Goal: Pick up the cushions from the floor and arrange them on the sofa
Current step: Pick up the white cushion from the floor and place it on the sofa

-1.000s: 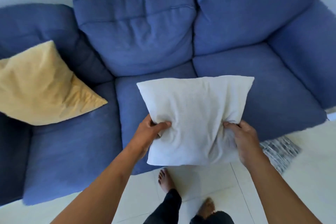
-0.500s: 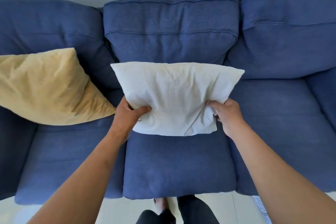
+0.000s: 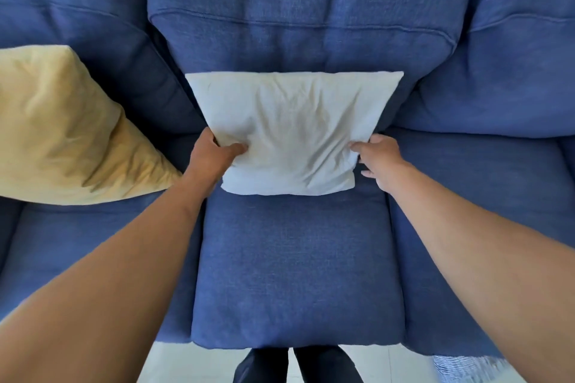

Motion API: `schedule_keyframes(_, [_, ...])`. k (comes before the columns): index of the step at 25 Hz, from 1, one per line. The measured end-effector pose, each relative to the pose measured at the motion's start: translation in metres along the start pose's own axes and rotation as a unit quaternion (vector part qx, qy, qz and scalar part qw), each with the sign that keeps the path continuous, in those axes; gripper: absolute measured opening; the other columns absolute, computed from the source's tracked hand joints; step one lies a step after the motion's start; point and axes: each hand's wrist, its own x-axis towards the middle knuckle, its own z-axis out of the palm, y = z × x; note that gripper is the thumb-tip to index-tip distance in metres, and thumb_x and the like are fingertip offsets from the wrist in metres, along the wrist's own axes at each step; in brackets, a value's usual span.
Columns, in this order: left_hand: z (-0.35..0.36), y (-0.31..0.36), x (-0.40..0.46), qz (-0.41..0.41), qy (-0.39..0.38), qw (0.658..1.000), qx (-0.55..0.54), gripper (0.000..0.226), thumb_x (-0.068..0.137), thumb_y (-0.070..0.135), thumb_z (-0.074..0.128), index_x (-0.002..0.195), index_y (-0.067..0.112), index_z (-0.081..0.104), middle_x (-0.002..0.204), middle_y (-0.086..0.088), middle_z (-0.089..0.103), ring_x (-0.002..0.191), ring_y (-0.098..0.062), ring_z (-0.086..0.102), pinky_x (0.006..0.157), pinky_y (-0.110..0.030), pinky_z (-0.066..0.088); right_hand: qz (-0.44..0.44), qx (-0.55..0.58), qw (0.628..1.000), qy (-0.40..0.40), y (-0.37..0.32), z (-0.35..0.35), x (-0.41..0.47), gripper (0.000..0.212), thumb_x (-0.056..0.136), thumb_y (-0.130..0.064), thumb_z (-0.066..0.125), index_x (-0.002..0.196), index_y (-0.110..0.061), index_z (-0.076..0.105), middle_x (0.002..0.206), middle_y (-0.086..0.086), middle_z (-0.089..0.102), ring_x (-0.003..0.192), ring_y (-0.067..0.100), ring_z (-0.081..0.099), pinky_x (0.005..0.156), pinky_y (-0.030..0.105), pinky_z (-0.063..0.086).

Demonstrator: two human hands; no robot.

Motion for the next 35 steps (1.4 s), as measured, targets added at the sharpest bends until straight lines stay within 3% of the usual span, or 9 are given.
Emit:
schedule_keyframes(3, [-0.006,0.018,0.019,-0.004,0.021,0.999,-0.031,0.054,0.089,0.008,0.075,0.139,0.012,0.054,0.113,0.005,0.070,0.093,-0.007,0.065,0.069,-0.022,0.051,-0.015,0.054,0.998,0.035,-0.021,0.001,0.009,0.013,0.088,-0.015,0.071,0.098,-0.017,0.064,0.097,-0.002,0.069,0.096,0.020,0.065,0.086,0.039,0.056])
schedule_keyframes(7, [-0.032,0.052,0.037,0.005,0.040,0.990,-0.133,0.041,0.092,0.017,0.069,0.133,0.018,0.064,0.119,0.002,0.077,0.105,-0.014,0.074,0.084,-0.033,0.061,-0.061,0.168,0.983,0.043,-0.056,-0.007,0.015,0.012,0.088,-0.026,0.073,0.097,-0.022,0.066,0.099,-0.005,0.072,0.090,0.013,0.067,0.086,0.036,0.056])
schedule_keyframes(12, [-0.039,0.057,0.035,0.098,0.151,0.981,-0.075,0.018,0.094,0.013,0.072,0.111,0.010,0.073,0.090,0.007,0.074,0.074,0.001,0.069,0.076,-0.022,0.062,-0.151,0.110,0.976,0.110,-0.058,-0.023,0.024,0.032,0.093,-0.026,0.071,0.100,0.005,0.071,0.089,0.012,0.069,0.080,0.018,0.060,0.073,0.037,0.053])
schedule_keyframes(15, [-0.035,0.051,0.033,0.078,0.134,0.982,-0.107,0.004,0.092,0.018,0.074,0.095,0.020,0.073,0.093,0.001,0.074,0.086,-0.013,0.071,0.091,-0.044,0.063,-0.136,0.107,0.978,0.115,-0.050,-0.024,0.024,0.033,0.087,-0.034,0.071,0.093,-0.001,0.069,0.085,0.006,0.065,0.079,0.020,0.059,0.074,0.044,0.055])
schedule_keyframes(18, [-0.029,0.056,0.026,0.079,0.135,0.982,-0.106,0.019,0.090,0.030,0.078,0.106,0.021,0.070,0.098,0.005,0.075,0.089,-0.011,0.072,0.089,-0.037,0.064,-0.110,0.096,0.985,0.094,-0.048,-0.026,0.016,0.020,0.095,-0.035,0.070,0.108,-0.019,0.070,0.095,-0.005,0.071,0.090,0.012,0.067,0.096,0.045,0.060])
schedule_keyframes(21, [-0.028,0.051,-0.001,0.051,0.212,0.973,-0.070,0.056,0.088,0.044,0.075,0.134,0.014,0.060,0.104,0.009,0.073,0.096,-0.007,0.070,0.094,-0.027,0.057,-0.113,0.051,0.988,0.098,-0.040,-0.037,-0.006,0.047,0.092,-0.044,0.070,0.131,-0.019,0.065,0.114,-0.005,0.073,0.099,0.010,0.067,0.102,0.044,0.057])
schedule_keyframes(23, [-0.026,0.038,-0.029,0.037,0.249,0.968,0.000,0.044,0.090,0.045,0.070,0.123,0.017,0.064,0.093,0.011,0.071,0.093,-0.011,0.069,0.095,-0.035,0.057,-0.113,0.020,0.989,0.094,-0.026,-0.043,-0.030,0.059,0.091,-0.049,0.069,0.141,-0.019,0.059,0.131,-0.001,0.071,0.116,0.013,0.066,0.108,0.042,0.053])
schedule_keyframes(29, [0.020,0.005,-0.125,0.136,0.031,0.972,0.189,0.052,0.102,0.036,0.061,0.150,0.018,0.052,0.149,0.002,0.059,0.137,-0.017,0.055,0.108,-0.031,0.044,-0.156,-0.109,0.972,0.136,0.025,-0.076,-0.129,0.062,0.102,-0.042,0.058,0.155,-0.014,0.045,0.160,0.006,0.048,0.148,0.022,0.044,0.122,0.038,0.035])
schedule_keyframes(35, [0.079,0.027,-0.193,0.282,-0.155,0.873,0.365,0.074,0.105,0.044,0.052,0.165,0.013,0.023,0.173,-0.004,0.021,0.159,-0.020,0.020,0.127,-0.039,0.022,-0.107,-0.237,0.941,0.215,0.095,-0.138,-0.221,0.074,0.105,-0.045,0.050,0.163,-0.009,0.023,0.174,0.013,0.016,0.162,0.026,0.007,0.129,0.046,0.016])
